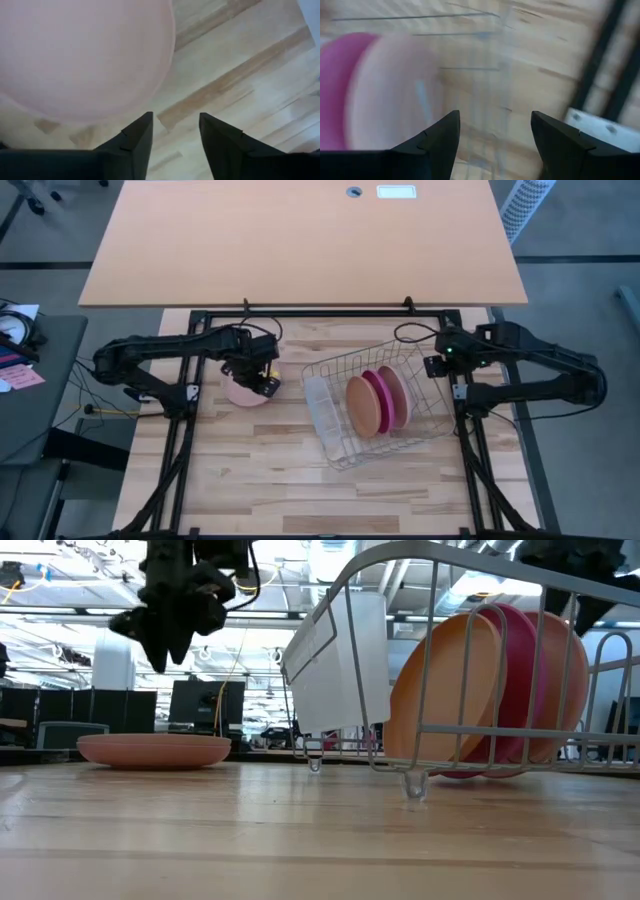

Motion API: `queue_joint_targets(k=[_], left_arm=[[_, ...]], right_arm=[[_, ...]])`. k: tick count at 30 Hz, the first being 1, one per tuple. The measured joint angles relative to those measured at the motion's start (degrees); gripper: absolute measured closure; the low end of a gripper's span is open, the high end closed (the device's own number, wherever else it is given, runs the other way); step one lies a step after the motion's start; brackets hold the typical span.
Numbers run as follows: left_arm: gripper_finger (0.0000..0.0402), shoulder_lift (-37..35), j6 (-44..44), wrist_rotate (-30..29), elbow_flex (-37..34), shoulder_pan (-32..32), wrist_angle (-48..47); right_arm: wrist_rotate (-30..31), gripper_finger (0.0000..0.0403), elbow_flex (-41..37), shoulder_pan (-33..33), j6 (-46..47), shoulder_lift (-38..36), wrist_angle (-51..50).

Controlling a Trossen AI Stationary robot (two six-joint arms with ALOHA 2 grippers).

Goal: Sort dishes
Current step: Put the light orange plate in the dish rack

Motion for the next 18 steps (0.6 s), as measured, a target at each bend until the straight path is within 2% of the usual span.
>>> queue_joint_targets(k=[5, 12, 18], left_arm=[[0.0221, 0.0, 7.7, -0.7, -2.0, 1.4, 3.0], [0.0217, 0.0, 15.5, -3.2, -2.7, 1.6, 4.2], [0.0217, 0.0, 16.2, -3.9, -2.7, 1.9, 4.0]], right_arm=[[-0.3, 0.0152, -2.6, -3.1, 2.9, 1.4, -2.2], [-5.1, 0.0152, -6.4, -5.6, 2.1, 5.2, 0.4], [-12.1, 0.016, -6.5, -5.5, 3.1, 8.5, -1.0]])
